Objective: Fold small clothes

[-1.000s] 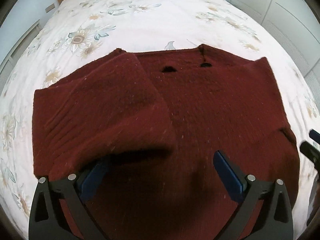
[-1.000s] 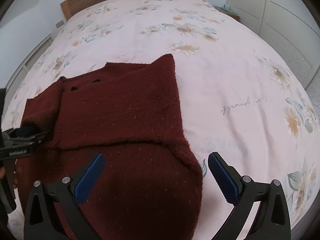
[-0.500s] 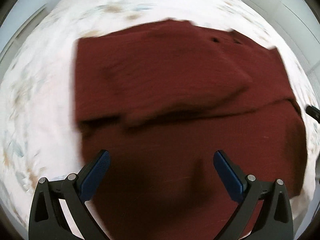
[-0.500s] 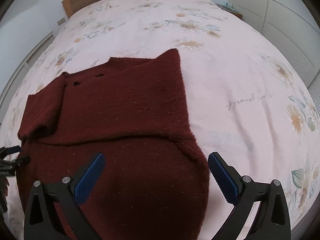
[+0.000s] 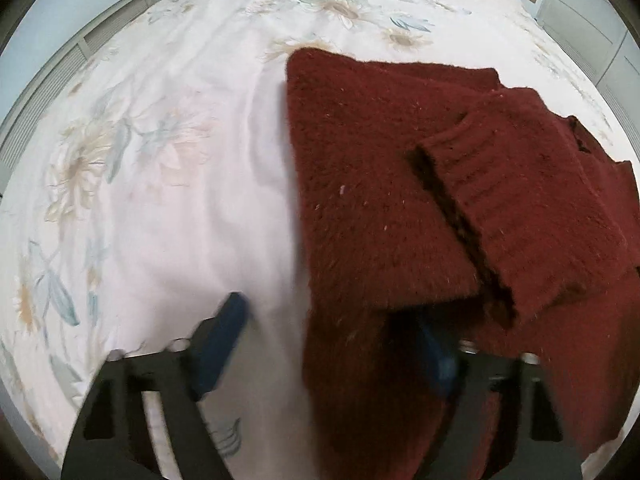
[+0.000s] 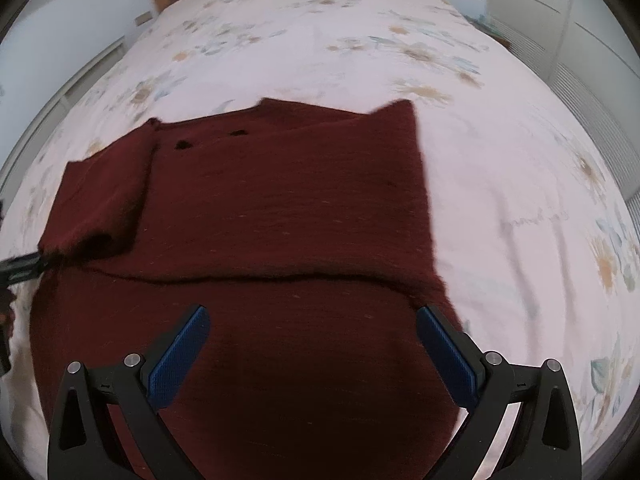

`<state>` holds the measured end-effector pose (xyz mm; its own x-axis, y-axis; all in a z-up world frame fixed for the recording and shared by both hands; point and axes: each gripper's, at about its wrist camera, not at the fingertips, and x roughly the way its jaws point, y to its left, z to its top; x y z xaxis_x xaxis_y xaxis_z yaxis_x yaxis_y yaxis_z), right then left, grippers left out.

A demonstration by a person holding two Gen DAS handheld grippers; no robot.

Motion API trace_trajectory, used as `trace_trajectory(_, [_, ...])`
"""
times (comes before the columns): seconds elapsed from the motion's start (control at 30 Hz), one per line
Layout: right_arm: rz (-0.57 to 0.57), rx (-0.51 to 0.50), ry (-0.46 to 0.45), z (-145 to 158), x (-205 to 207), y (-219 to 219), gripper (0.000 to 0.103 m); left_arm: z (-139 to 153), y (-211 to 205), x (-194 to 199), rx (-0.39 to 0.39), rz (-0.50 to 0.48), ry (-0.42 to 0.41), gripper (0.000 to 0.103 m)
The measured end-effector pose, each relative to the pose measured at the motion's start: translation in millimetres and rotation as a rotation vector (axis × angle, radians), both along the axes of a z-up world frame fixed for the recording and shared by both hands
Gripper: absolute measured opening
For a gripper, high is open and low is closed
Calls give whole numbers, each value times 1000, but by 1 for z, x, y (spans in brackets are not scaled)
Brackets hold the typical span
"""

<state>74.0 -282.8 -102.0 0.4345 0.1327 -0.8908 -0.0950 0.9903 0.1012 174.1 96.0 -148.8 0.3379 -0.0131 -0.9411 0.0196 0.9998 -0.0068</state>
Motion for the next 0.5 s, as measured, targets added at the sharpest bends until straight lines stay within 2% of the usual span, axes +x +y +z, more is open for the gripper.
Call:
trace_trajectory(0.07, [57, -20, -12, 5, 3, 18, 103, -1, -6, 5, -2, -12, -21, 60])
trace_trajectory(0.13, [115, -35, -26, 11, 7, 37, 103, 0, -7, 6, 10, -29, -35, 36])
trace_trajectory(0.23, [200, -55, -45, 18, 14, 69, 103, 1, -13, 11, -6, -79, -29, 16])
trace_trajectory(0.33, [301, -76, -64, 25, 20, 107, 103, 0, -17, 12, 2, -115, -25, 14])
trace_trajectory(0.5, [487, -126, -94, 29, 31, 176, 103, -5, -17, 17, -34, -88, -15, 14])
